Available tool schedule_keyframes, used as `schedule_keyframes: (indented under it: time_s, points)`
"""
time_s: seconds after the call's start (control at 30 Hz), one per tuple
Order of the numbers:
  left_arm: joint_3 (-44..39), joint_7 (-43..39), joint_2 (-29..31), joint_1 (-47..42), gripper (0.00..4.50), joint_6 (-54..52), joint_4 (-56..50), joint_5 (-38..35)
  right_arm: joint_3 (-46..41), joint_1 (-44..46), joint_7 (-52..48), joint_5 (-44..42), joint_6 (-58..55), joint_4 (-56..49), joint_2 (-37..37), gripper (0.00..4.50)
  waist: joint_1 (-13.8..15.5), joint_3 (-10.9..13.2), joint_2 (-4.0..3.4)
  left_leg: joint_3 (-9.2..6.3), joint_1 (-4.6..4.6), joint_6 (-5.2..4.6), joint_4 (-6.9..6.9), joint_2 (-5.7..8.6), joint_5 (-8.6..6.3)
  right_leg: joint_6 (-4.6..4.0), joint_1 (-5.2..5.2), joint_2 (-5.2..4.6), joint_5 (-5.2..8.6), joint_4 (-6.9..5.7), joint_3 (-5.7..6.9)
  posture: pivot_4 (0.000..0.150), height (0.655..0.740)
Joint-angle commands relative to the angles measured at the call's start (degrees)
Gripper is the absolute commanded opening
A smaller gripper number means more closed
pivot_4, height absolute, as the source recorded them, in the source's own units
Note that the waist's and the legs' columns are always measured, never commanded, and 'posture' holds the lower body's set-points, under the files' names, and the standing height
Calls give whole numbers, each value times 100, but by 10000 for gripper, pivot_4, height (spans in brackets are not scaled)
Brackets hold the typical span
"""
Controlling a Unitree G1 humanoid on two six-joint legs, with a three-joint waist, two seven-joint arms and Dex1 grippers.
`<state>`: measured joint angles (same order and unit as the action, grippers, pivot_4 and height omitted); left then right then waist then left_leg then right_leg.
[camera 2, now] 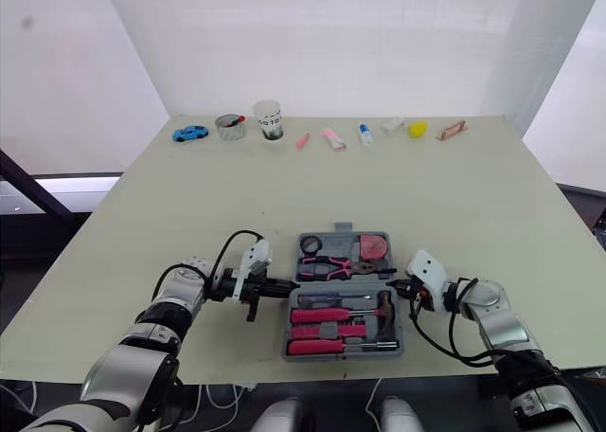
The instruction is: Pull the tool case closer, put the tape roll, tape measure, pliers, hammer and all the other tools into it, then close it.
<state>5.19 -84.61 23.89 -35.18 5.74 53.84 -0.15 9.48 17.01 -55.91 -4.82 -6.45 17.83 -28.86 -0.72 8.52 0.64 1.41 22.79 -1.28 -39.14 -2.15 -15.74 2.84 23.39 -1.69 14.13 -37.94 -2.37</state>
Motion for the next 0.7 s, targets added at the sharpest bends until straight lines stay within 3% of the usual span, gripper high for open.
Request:
schedule_keyframes:
  time_s: [0.03,0.7]
  points:
    - [468,-324,-140,454,0,-264,-127,138,82,-98,-189,-143,-99,-306,38,943,-2,0,0,-1,0,0,0,0,0,0,0,0,0,0,0,1500,7400]
    - [455,-272,174,712,0,-378,-372,67,126,-415,-385,-291,-612,-886,44,943,-38,-14,-9,-7,-5,-1,2,-5,0,-2,1,8,1,-3,-2,1500,7400]
